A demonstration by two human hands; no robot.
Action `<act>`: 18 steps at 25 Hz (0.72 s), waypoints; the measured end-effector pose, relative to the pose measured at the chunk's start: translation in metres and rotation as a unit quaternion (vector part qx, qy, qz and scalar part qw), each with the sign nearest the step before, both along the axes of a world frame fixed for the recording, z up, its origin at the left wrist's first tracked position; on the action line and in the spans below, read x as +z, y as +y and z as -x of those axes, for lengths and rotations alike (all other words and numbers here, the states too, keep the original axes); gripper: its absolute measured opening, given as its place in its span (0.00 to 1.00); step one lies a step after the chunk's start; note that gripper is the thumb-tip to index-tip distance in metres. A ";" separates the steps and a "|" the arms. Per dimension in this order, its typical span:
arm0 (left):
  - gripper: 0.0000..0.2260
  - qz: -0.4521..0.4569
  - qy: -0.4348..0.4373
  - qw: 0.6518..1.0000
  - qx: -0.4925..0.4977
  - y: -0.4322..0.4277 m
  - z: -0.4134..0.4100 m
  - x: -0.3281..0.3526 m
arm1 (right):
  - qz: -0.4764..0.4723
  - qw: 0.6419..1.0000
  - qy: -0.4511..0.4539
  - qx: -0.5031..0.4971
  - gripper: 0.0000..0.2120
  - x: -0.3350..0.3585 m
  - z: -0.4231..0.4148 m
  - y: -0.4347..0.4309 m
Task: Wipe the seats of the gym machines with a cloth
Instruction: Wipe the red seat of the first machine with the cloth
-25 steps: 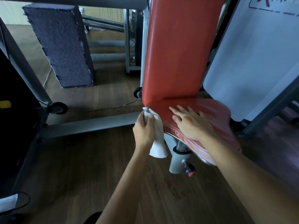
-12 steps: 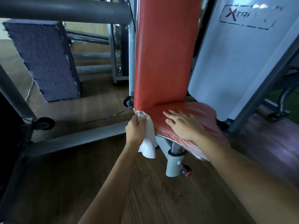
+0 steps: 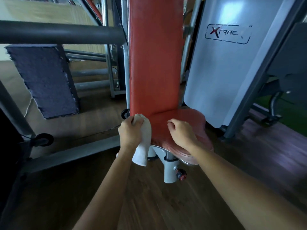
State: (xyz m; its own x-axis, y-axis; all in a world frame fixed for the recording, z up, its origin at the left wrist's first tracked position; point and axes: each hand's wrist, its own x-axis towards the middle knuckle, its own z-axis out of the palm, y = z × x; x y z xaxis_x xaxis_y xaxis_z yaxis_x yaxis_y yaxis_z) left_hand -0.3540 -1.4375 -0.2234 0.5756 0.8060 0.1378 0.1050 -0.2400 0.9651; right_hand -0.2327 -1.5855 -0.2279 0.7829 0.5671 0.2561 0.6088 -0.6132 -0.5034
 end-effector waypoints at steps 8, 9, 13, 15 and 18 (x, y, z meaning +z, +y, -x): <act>0.19 0.363 -0.100 0.923 -0.081 -0.071 -0.102 0.016 | -0.140 0.976 0.168 -0.007 0.20 0.037 -0.024 -0.070; 0.20 0.372 -0.101 0.918 -0.088 -0.076 -0.107 0.015 | -0.133 0.974 0.181 0.007 0.21 0.037 -0.028 -0.075; 0.13 0.247 0.010 0.958 -0.143 -0.058 -0.100 0.015 | -0.078 0.978 0.177 0.085 0.27 0.021 -0.036 -0.074; 0.11 0.091 0.106 0.979 -0.147 -0.031 -0.090 0.006 | -0.036 0.985 0.143 0.092 0.31 0.011 -0.039 -0.065; 0.12 -0.098 0.219 0.958 -0.158 0.002 -0.067 -0.012 | 0.061 0.989 0.099 0.092 0.39 0.012 -0.044 -0.049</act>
